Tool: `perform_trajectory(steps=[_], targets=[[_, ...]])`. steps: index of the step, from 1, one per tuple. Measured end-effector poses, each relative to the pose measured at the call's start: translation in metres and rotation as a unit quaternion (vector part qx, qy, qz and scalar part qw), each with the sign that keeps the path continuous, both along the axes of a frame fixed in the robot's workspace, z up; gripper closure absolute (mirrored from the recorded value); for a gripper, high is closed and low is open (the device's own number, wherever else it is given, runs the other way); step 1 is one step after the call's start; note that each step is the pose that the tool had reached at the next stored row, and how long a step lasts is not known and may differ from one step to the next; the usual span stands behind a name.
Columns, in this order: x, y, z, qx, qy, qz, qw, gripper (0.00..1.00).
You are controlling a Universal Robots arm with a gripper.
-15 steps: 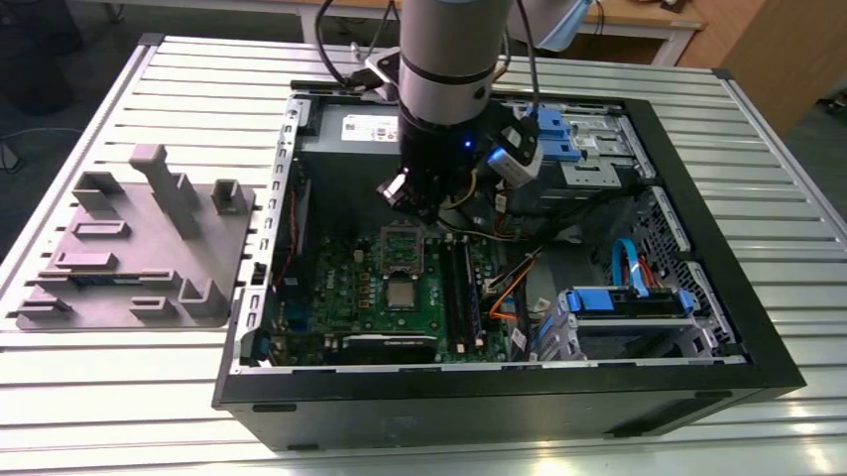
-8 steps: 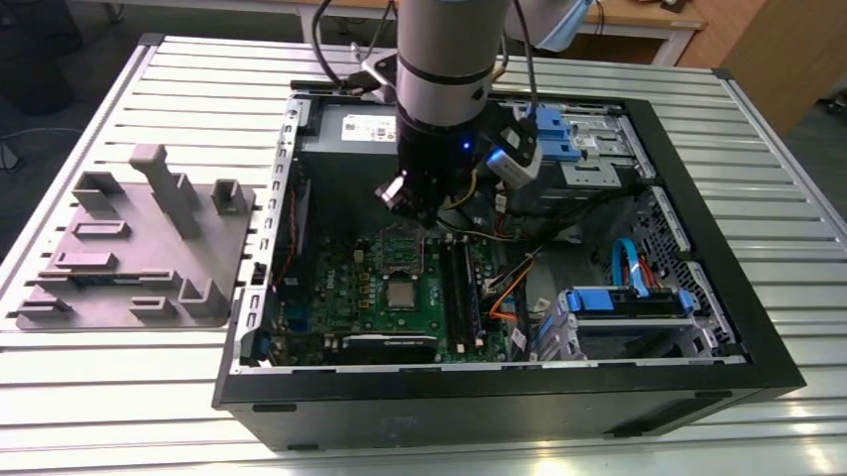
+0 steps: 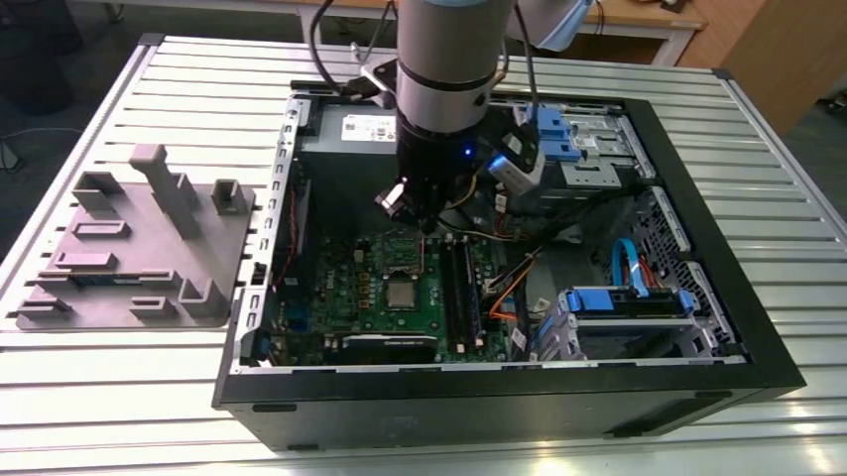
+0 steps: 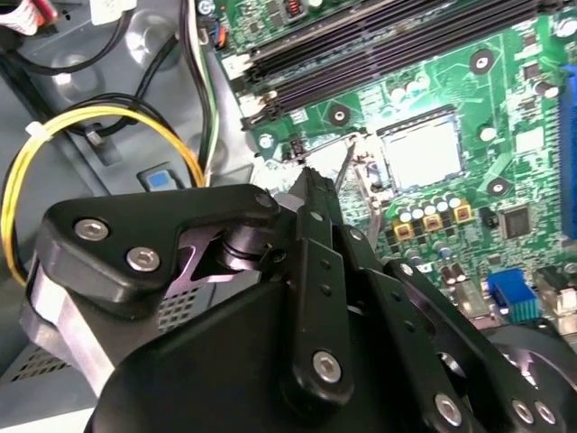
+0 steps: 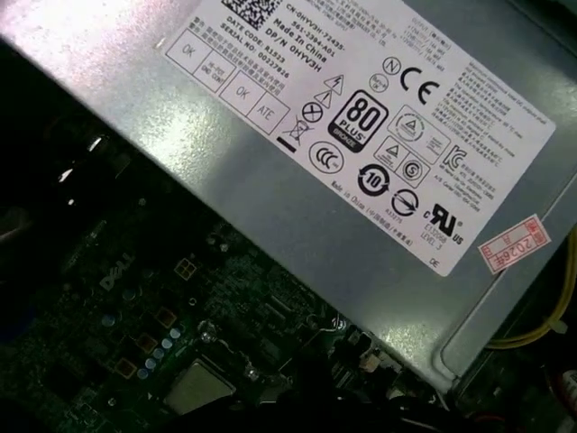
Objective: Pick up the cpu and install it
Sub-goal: 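Close the cpu cover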
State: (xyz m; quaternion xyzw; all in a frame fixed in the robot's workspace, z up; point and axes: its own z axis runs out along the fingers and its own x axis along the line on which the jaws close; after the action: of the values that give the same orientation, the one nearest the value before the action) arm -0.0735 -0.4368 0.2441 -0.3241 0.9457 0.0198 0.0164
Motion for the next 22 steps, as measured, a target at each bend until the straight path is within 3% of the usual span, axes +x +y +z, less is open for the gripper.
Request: perform_trajectory(steps=[5,16,18,22], targets=[[0.0000,-0.0091,0.0000,-0.0010,0.0001,0.000,1.00000,0.90],[0.0000,-0.0361,0.0000,-0.0015,0.0003,0.000,1.00000,0.90],[0.0000,-0.0383,0.0000,-0.0016,0.0003,0.001,1.00000,0.90],[0.0000,-0.0384,0.0000,-0.0017,0.0003,0.001,1.00000,0.90]])
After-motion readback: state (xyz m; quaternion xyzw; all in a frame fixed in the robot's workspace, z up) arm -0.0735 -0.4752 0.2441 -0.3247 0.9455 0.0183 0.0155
